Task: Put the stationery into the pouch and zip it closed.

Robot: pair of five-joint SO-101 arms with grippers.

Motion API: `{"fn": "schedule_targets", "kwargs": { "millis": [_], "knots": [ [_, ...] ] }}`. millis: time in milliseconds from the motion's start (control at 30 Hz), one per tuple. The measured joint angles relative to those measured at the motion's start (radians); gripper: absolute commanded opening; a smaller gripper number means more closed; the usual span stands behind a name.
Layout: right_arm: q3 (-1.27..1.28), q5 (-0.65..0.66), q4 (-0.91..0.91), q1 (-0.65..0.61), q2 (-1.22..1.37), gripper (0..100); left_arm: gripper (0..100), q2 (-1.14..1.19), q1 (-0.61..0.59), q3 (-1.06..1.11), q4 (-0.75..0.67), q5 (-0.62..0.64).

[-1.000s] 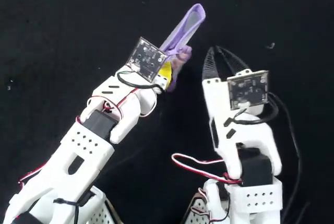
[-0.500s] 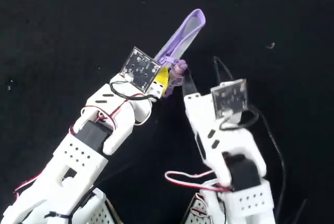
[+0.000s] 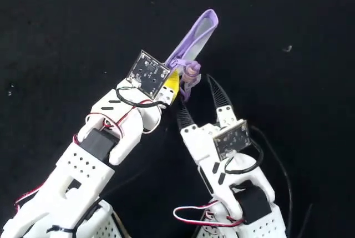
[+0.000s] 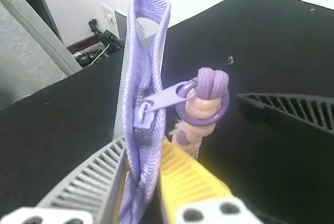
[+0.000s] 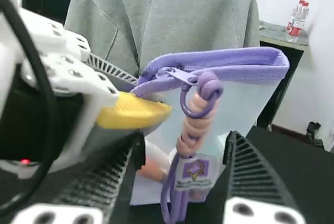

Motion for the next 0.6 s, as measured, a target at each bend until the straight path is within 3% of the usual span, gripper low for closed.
{"fn": "schedule_targets", "kwargs": {
  "millis": [400, 600],
  "knots": [
    [0.008, 0.000, -0.284, 0.074, 0.256, 23.6, 3, -0.002, 0.025, 0.014, 0.000, -0.003],
    [-0.032, 0.000, -0.305, 0.077, 0.400, 22.6, 3, -0.002, 0.025, 0.014, 0.000, -0.005]
  ]
}}
